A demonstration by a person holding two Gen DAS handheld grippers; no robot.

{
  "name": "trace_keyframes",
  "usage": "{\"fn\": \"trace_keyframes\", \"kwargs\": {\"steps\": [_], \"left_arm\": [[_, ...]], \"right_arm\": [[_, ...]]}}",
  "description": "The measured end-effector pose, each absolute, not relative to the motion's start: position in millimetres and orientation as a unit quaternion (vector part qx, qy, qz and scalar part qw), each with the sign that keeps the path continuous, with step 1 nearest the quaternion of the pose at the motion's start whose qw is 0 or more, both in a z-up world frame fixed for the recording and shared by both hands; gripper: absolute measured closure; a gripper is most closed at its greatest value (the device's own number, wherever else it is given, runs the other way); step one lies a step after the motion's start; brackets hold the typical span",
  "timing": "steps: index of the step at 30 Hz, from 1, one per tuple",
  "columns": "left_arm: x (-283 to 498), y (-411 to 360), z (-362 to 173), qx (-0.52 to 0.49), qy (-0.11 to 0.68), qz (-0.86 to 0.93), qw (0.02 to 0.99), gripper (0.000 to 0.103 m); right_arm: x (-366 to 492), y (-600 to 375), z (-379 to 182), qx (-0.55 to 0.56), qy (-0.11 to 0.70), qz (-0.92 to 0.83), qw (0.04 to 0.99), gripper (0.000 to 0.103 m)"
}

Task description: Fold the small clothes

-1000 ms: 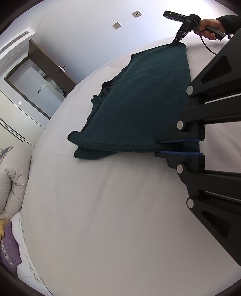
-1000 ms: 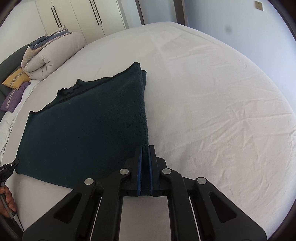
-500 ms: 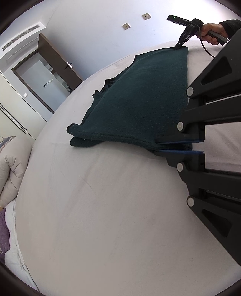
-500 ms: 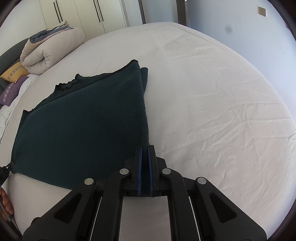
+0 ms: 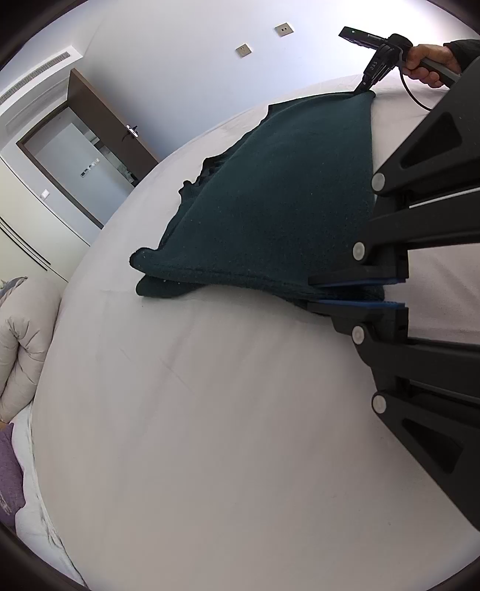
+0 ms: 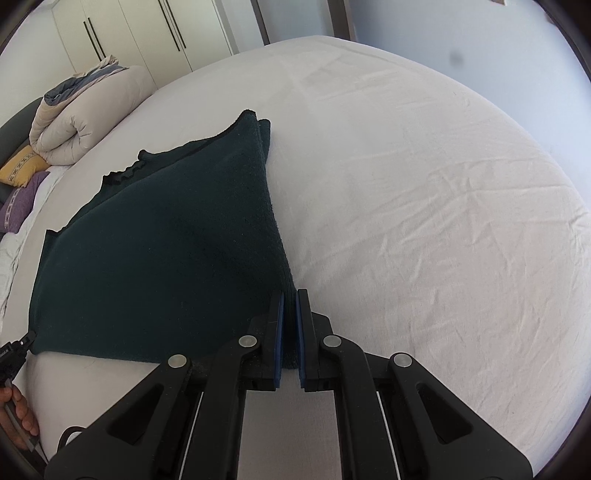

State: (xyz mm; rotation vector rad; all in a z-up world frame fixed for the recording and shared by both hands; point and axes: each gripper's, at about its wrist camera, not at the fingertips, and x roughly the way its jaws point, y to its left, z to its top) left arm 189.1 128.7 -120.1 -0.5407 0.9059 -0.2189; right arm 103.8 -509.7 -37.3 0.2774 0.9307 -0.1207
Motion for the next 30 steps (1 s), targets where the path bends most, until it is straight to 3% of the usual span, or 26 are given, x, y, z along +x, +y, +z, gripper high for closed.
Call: {"fn": "trace_keyframes", "kwargs": {"steps": [9, 12, 16, 17, 20, 24, 30], "left_arm": [[187.8, 131.4, -123.9, -0.263, 0.432, -0.104, 0.857, 0.095], [184.6, 133.1, -121.7, -0.267, 0.432, -0.106, 0.855, 0.089], [173.7, 137.1, -110.5, -0.253, 0.432, -0.083, 0.862, 0.074], [168.3, 136.1, -101.8, -0.237, 0.427, -0.065, 0.870, 0.069], [154.1, 124.5, -64.6, -0.175, 0.386, -0.040, 0.905, 0.068], [166.0, 82.6, -28.7, -0.109, 0.353, -0.078, 0.926, 0.048], [233.3, 18.7, -36.3, -0.047, 0.375, -0.104, 0.920, 0.046]], "right_arm": [[116.1, -521.5, -47.0, 0.160, 0.432, -0.050, 0.886, 0.097], [110.8, -528.2, -46.2, 0.185, 0.425, -0.046, 0.885, 0.087], [95.3, -547.1, -35.6, 0.235, 0.404, -0.070, 0.881, 0.056], [89.2, -550.4, -29.8, 0.239, 0.391, -0.085, 0.885, 0.056], [79.3, -552.5, -12.1, 0.259, 0.364, -0.070, 0.892, 0.056], [95.8, -518.9, 8.6, 0.278, 0.359, 0.017, 0.891, 0.054], [168.8, -423.3, 10.9, 0.253, 0.390, 0.145, 0.873, 0.056]]}}
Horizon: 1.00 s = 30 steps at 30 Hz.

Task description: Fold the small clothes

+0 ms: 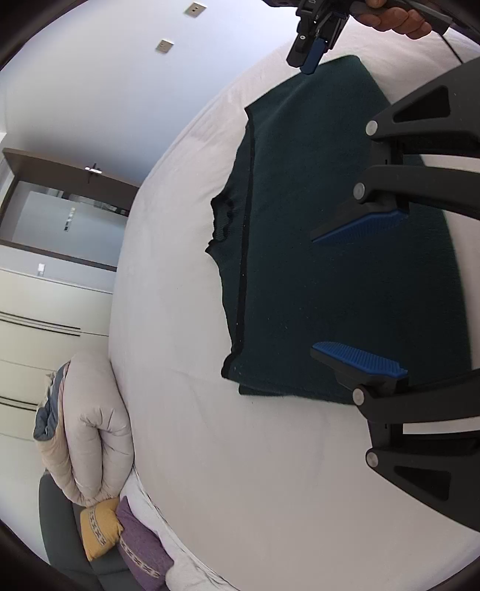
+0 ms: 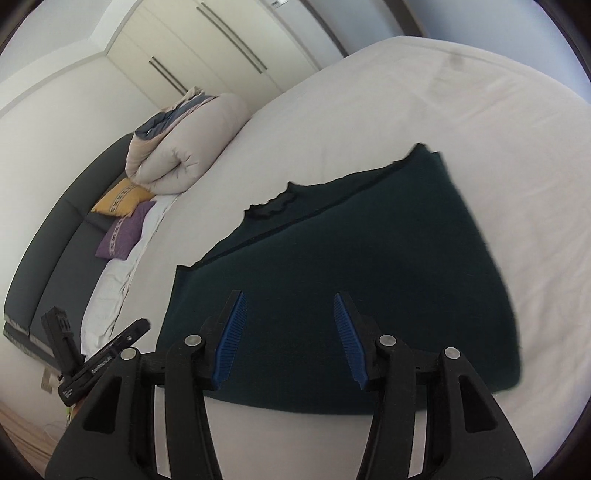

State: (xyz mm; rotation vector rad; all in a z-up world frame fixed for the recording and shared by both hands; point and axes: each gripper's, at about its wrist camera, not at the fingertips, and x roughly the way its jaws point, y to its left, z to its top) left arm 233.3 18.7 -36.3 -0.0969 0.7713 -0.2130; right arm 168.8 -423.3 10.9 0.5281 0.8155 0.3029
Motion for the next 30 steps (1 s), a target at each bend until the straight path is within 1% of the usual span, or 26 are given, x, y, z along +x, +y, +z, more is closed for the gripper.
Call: {"fn": "trace_keyframes", "kwargs": {"steps": [2, 3, 4, 6, 7, 9, 10, 11, 13, 17, 19, 21, 22, 24, 25, 28, 30], "left_arm": [[255.8, 6.6, -47.2, -0.018, 0.385, -0.086, 0.919, 0.047], [267.0, 2.8, -54.5, -0.004, 0.396, -0.077, 0.915, 0.051], [276.5, 2.5, -62.6, 0.001, 0.408, -0.070, 0.910, 0.053], [292.6, 6.1, -83.5, 0.002, 0.441, -0.054, 0.896, 0.053], [296.3, 10.8, -91.5, -0.014, 0.446, -0.059, 0.893, 0.053], [294.3, 15.0, -96.0, -0.023, 0.438, -0.063, 0.896, 0.052], [291.9, 12.3, -96.2, -0.013, 0.434, -0.061, 0.899, 0.052], [289.9, 8.5, -97.0, -0.001, 0.431, -0.058, 0.901, 0.052], [288.9, 5.6, -99.1, 0.009, 0.427, -0.056, 0.902, 0.051], [292.1, 2.3, -100.6, 0.014, 0.429, -0.051, 0.902, 0.051], [291.5, 1.3, -101.3, 0.019, 0.427, -0.049, 0.903, 0.051], [291.9, 1.3, -101.7, 0.018, 0.425, -0.049, 0.904, 0.051], [292.0, 1.6, -101.8, 0.017, 0.425, -0.050, 0.904, 0.051], [292.8, 1.3, -102.0, 0.017, 0.425, -0.050, 0.904, 0.051], [292.8, 1.2, -102.1, 0.017, 0.424, -0.050, 0.904, 0.051], [292.0, 1.1, -102.6, 0.018, 0.421, -0.049, 0.906, 0.051], [291.7, 1.3, -102.9, 0.018, 0.419, -0.049, 0.906, 0.051]], "right_arm": [[200.5, -399.1, 1.3, 0.261, 0.408, 0.169, 0.858, 0.056], [216.1, -387.7, -4.6, 0.265, 0.419, 0.175, 0.851, 0.056], [229.1, -378.5, -10.2, 0.269, 0.427, 0.179, 0.845, 0.056], [256.0, -364.6, -24.9, 0.276, 0.442, 0.188, 0.833, 0.056], [268.4, -362.5, -33.3, 0.279, 0.452, 0.181, 0.828, 0.056], [285.5, -366.7, -49.3, 0.286, 0.457, 0.154, 0.828, 0.060], [289.5, -375.9, -55.7, 0.302, 0.451, 0.153, 0.826, 0.069], [294.3, -385.5, -60.0, 0.319, 0.446, 0.151, 0.822, 0.071], [300.7, -409.5, -63.8, 0.346, 0.429, 0.135, 0.823, 0.071], [304.0, -465.3, -71.0, 0.395, 0.394, 0.089, 0.825, 0.072], [297.4, -486.9, -66.8, 0.394, 0.379, 0.047, 0.836, 0.074], [291.8, -504.6, -60.3, 0.387, 0.365, -0.001, 0.847, 0.074], [284.7, -515.0, -57.1, 0.392, 0.359, -0.027, 0.846, 0.071], [273.4, -524.7, -51.1, 0.407, 0.346, -0.051, 0.844, 0.071], [269.2, -521.6, -46.9, 0.408, 0.344, -0.042, 0.845, 0.068], [256.2, -487.6, -33.3, 0.390, 0.352, 0.037, 0.850, 0.068], [249.7, -446.7, -32.6, 0.366, 0.380, 0.109, 0.843, 0.068]]}}
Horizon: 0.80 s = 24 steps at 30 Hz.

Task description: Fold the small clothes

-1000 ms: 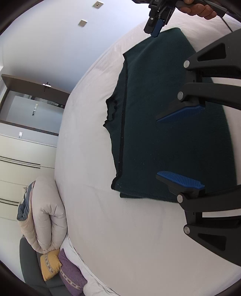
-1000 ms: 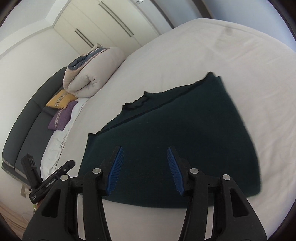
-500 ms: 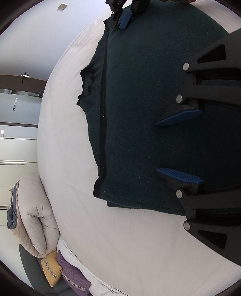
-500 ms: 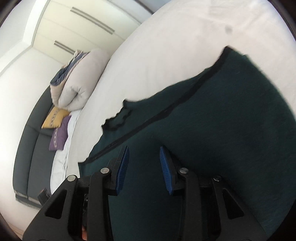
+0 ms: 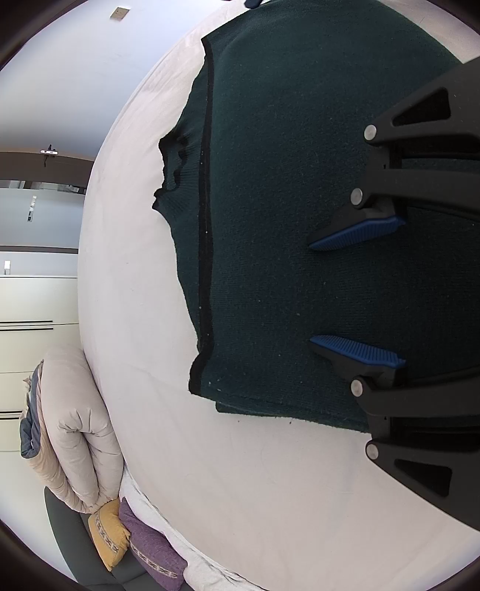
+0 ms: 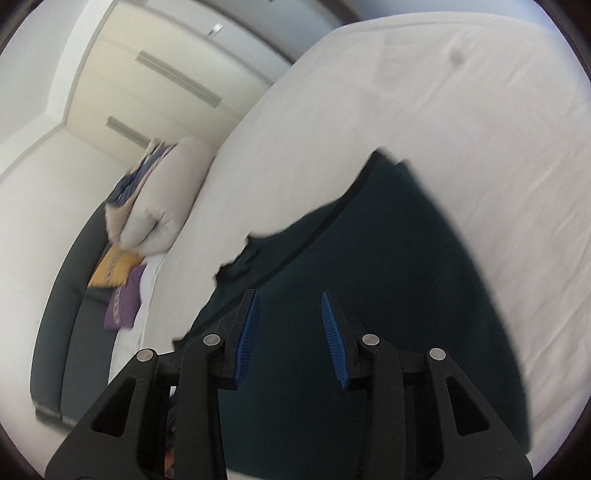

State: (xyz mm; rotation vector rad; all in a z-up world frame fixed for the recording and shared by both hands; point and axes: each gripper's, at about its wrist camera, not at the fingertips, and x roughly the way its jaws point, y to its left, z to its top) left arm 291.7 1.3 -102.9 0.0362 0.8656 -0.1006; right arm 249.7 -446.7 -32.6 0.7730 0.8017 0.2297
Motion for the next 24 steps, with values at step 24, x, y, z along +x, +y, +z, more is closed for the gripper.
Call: {"fn": "trace_keyframes", "kwargs": {"steps": [24], "left_arm": [[209.7, -8.6, -98.3, -0.034, 0.440, -0.133, 0.887, 0.062]], "right_arm": [[168.7, -493.7, -84.1, 0.420, 0.393, 0.078, 0.814, 0.071]]}}
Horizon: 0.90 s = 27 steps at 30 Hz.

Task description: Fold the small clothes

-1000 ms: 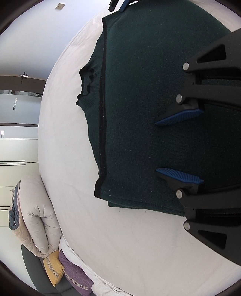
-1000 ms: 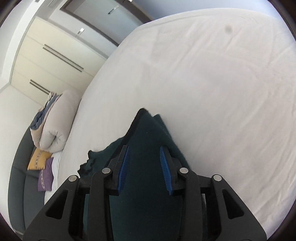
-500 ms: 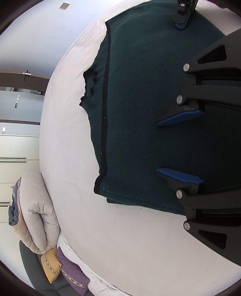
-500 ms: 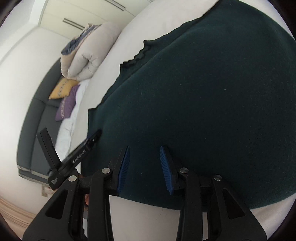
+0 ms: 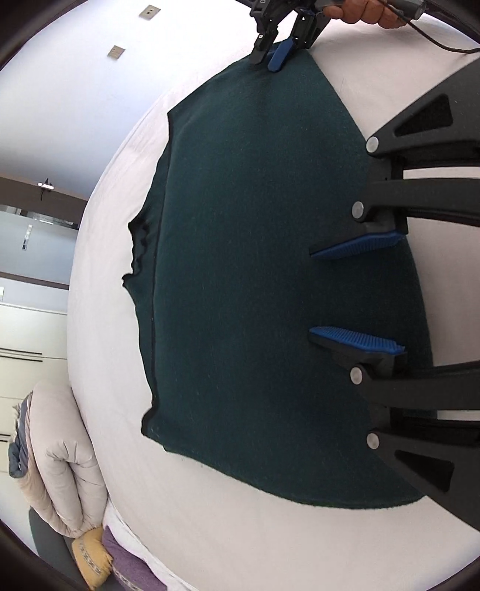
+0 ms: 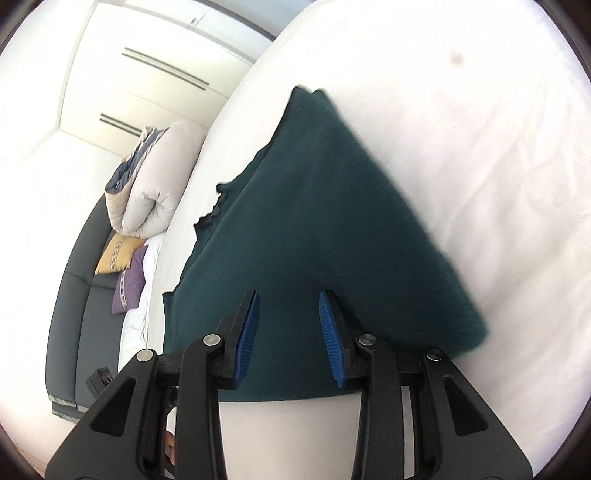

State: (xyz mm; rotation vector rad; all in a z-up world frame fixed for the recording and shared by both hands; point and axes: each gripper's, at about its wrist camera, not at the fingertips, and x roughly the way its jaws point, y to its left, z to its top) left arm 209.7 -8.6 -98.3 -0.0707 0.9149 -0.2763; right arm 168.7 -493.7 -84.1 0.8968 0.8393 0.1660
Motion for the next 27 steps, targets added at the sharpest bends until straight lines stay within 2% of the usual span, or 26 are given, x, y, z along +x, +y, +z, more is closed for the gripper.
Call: {"fn": "trace_keyframes", "kwargs": {"steps": [5, 6, 8, 10, 11, 12, 17, 20, 25, 27], "left_arm": [[191.0, 38.9, -92.7, -0.096, 0.432, -0.117, 0.889, 0.061], [185.5, 51.2, -90.5, -0.102, 0.432, -0.094, 0.891, 0.050], [174.7, 79.7, -83.3, -0.132, 0.416, -0.070, 0.897, 0.044], [167.9, 110.0, -76.7, -0.170, 0.401, -0.035, 0.899, 0.027], [168.2, 123.6, -75.0, -0.187, 0.395, -0.026, 0.899, 0.016], [170.9, 133.9, -74.6, -0.204, 0.392, -0.022, 0.897, 0.013], [206.2, 149.8, -87.2, -0.282, 0.428, -0.081, 0.855, 0.013], [226.1, 139.7, -99.4, -0.294, 0.459, -0.093, 0.833, 0.013], [242.7, 129.1, -107.0, -0.298, 0.475, -0.115, 0.820, 0.013], [249.1, 128.4, -109.0, -0.308, 0.479, -0.123, 0.813, 0.008]], "right_arm": [[135.1, -542.9, -74.5, 0.451, 0.361, 0.007, 0.816, 0.070], [128.0, -550.6, -69.9, 0.445, 0.360, -0.017, 0.820, 0.069], [115.1, -563.2, -59.8, 0.443, 0.346, -0.041, 0.826, 0.068], [106.6, -571.2, -49.2, 0.452, 0.332, -0.039, 0.827, 0.067], [106.4, -569.6, -42.8, 0.451, 0.327, -0.031, 0.830, 0.059], [109.7, -563.6, -36.5, 0.448, 0.325, -0.018, 0.833, 0.057], [166.1, -478.1, -11.8, 0.394, 0.363, 0.100, 0.839, 0.056], [205.8, -415.0, -8.8, 0.355, 0.389, 0.157, 0.835, 0.056], [261.9, -343.2, -31.5, 0.329, 0.436, 0.210, 0.811, 0.056], [278.1, -326.9, -46.6, 0.322, 0.457, 0.211, 0.802, 0.056]]}}
